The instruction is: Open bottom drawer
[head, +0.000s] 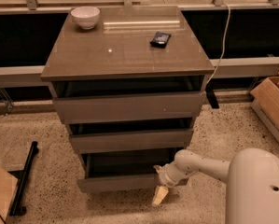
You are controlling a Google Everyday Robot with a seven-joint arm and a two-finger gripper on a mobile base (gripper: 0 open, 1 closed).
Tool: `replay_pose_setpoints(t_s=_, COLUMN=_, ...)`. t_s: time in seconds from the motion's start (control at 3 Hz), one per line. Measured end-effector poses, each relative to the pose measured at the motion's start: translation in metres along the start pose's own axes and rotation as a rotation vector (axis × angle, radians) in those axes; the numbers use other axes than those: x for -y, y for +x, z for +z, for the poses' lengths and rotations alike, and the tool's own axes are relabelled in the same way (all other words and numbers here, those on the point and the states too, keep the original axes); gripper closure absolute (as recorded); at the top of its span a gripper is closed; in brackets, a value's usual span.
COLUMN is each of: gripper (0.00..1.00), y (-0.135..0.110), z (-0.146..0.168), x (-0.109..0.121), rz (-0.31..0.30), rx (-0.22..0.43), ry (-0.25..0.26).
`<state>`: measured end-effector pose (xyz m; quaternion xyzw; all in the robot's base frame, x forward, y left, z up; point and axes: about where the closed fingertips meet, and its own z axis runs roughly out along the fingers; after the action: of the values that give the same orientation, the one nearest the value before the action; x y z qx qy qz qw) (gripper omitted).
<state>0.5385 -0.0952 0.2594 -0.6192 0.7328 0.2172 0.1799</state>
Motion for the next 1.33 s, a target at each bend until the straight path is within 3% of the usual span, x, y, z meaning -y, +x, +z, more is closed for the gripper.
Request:
replay_pose_setpoints(t_s=0.67, gripper=0.0, y=0.005, z=0.045, x=0.068, rz=0.039, rx=-0.016, ry=-0.039)
replay_pose_setpoints(t_s=1.0, gripper=0.23, y=0.035, z=0.065, x=0.085, rz=0.111, rx=-0.082, ry=-0.055)
replay_pose_setpoints(t_s=1.33, gripper=0.46, y=0.059, z=0.062, x=0.082, rz=0.154, rx=-0.125, ry=-0.047)
